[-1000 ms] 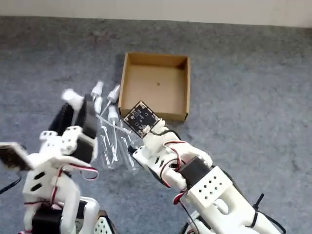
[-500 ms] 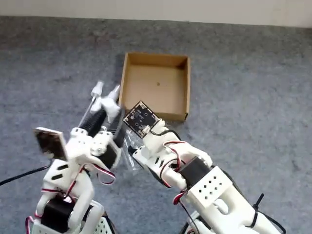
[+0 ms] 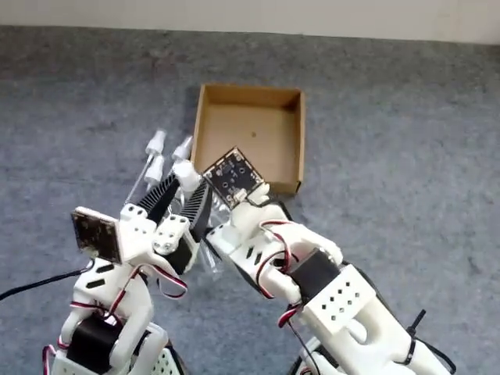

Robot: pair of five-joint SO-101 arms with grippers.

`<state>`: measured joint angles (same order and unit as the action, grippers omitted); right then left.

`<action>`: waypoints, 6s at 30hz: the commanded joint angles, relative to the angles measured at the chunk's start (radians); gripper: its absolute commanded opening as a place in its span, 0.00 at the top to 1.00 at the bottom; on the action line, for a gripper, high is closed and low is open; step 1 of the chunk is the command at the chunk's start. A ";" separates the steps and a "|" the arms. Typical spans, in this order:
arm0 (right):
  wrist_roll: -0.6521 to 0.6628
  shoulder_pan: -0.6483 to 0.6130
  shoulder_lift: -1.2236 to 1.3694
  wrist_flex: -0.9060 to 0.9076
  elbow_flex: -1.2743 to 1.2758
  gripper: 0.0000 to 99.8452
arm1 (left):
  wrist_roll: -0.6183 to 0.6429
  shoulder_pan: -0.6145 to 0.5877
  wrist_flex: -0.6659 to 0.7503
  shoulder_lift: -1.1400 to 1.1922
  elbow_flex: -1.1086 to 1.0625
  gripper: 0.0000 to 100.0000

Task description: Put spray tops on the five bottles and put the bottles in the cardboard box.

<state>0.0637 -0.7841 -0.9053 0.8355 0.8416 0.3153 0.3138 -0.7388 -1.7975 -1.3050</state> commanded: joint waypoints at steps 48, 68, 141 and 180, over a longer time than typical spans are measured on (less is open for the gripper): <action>-0.009 0.087 -0.306 -0.242 0.228 1.00 | -0.160 -0.166 0.172 0.013 0.090 0.86; -0.008 0.038 -0.311 -0.239 0.286 1.00 | -0.173 -0.128 0.212 0.015 -0.008 0.86; -0.071 0.064 0.389 0.097 -0.596 1.00 | -0.350 -0.216 0.000 0.010 -0.216 0.71; -0.064 0.326 1.480 -0.479 -1.376 1.00 | -0.350 -0.369 0.005 0.001 -0.251 0.84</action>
<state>0.0023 -0.4849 0.5416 0.3751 -0.3690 -0.0299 -0.0437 -0.7557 -1.7837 -1.5627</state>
